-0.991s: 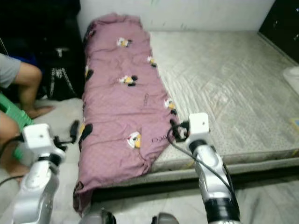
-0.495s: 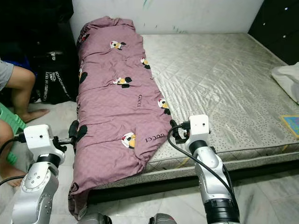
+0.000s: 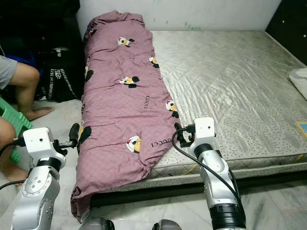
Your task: Clean up the room
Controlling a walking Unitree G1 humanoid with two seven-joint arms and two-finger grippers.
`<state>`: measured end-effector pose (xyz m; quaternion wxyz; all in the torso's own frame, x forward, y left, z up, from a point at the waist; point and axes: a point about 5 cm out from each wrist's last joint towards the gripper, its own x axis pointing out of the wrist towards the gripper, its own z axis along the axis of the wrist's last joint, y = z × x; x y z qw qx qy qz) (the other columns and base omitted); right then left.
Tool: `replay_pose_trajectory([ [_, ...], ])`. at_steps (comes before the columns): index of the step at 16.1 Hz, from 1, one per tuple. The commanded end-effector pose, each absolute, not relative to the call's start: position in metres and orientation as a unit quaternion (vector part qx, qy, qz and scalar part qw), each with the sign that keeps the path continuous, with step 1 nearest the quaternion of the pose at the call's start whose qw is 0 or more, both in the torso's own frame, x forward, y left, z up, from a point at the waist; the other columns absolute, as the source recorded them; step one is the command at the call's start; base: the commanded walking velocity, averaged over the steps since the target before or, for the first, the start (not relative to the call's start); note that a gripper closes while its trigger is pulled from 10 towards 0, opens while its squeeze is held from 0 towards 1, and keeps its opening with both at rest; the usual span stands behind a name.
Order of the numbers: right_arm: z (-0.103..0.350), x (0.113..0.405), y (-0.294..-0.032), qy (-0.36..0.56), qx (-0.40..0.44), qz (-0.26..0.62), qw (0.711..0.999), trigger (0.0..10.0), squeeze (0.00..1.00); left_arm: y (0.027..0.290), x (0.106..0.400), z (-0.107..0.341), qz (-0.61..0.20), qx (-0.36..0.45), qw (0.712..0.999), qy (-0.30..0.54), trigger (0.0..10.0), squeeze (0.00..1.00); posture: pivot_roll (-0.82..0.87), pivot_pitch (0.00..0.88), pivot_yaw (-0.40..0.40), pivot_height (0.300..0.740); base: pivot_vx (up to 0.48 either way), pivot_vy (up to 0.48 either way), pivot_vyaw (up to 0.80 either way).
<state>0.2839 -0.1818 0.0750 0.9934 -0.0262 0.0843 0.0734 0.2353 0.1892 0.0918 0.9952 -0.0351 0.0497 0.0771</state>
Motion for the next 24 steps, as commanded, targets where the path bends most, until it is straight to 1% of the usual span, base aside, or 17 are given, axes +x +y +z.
replay_pose_trajectory([
  [1, 0.076, 0.285, -0.185, 0.084, -0.024, 0.068, 0.994, 10.0, 0.0, 0.19, 0.237, 0.093, 0.076, -0.03, 0.995, 0.051, 10.0, 0.0, -0.04, 0.0, -0.041, 0.71, 0.0, 0.0, 0.0],
  [3, 0.076, 0.285, -0.185, 0.084, -0.024, 0.068, 0.994, 10.0, 0.0, 0.19, 0.237, 0.093, 0.076, -0.029, 0.995, 0.051, 10.0, 0.0, -0.04, 0.0, -0.041, 0.695, 0.0, 0.0, 0.0],
  [5, 0.076, 0.285, -0.185, 0.084, -0.023, 0.069, 0.994, 10.0, 0.0, 0.19, 0.237, 0.094, 0.076, -0.028, 0.995, 0.05, 10.0, 0.0, -0.04, 0.0, -0.04, 0.665, 0.0, 0.0, 0.0],
  [8, 0.077, 0.285, -0.184, 0.083, -0.02, 0.07, 0.994, 10.0, 0.0, 0.191, 0.238, 0.094, 0.08, -0.025, 0.995, 0.048, 10.0, 0.0, -0.04, 0.0, -0.04, 0.64, 0.0, 0.0, 0.0],
  [12, 0.076, 0.285, -0.184, 0.084, -0.02, 0.071, 0.994, 10.0, 0.0, 0.193, 0.239, 0.095, 0.088, -0.023, 0.995, 0.047, 10.0, 0.0, -0.04, 0.0, -0.04, 0.64, 0.0, 0.0, 0.0],
  [15, 0.079, 0.285, -0.178, 0.077, -0.036, 0.108, 0.99, 10.0, 0.0, 0.199, 0.238, 0.097, 0.104, -0.031, 0.993, 0.04, 10.0, 0.0, -0.04, 0.0, -0.043, 0.64, 0.0, 0.0, 0.0],
  [17, 0.077, 0.286, -0.177, 0.084, -0.027, 0.109, 0.99, 10.0, 0.0, 0.201, 0.238, 0.097, 0.105, -0.029, 0.993, 0.039, 10.0, 0.0, -0.04, 0.0, -0.048, 0.64, 0.0, 0.0, 0.0],
  [19, 0.079, 0.288, -0.176, 0.082, -0.028, 0.117, 0.989, 10.0, 0.0, 0.204, 0.231, 0.096, 0.105, -0.027, 0.993, 0.04, 10.0, 0.0, -0.03, 0.003, -0.052, 0.64, 0.0, 0.0, 0.0],
  [22, 0.082, 0.291, -0.172, 0.076, -0.015, 0.137, 0.988, 10.0, 0.0, 0.213, 0.219, 0.094, 0.112, -0.021, 0.992, 0.051, 10.0, 0.0, -0.02, 0.023, -0.051, 0.64, 0.268, 0.0, 0.0],
  [24, 0.081, 0.292, -0.169, 0.081, -0.032, 0.147, 0.985, 10.0, 0.0, 0.213, 0.218, 0.096, 0.112, -0.018, 0.992, 0.048, 10.0, 0.0, -0.01, 0.036, -0.052, 0.64, 0.296, 0.0, 0.0],
])
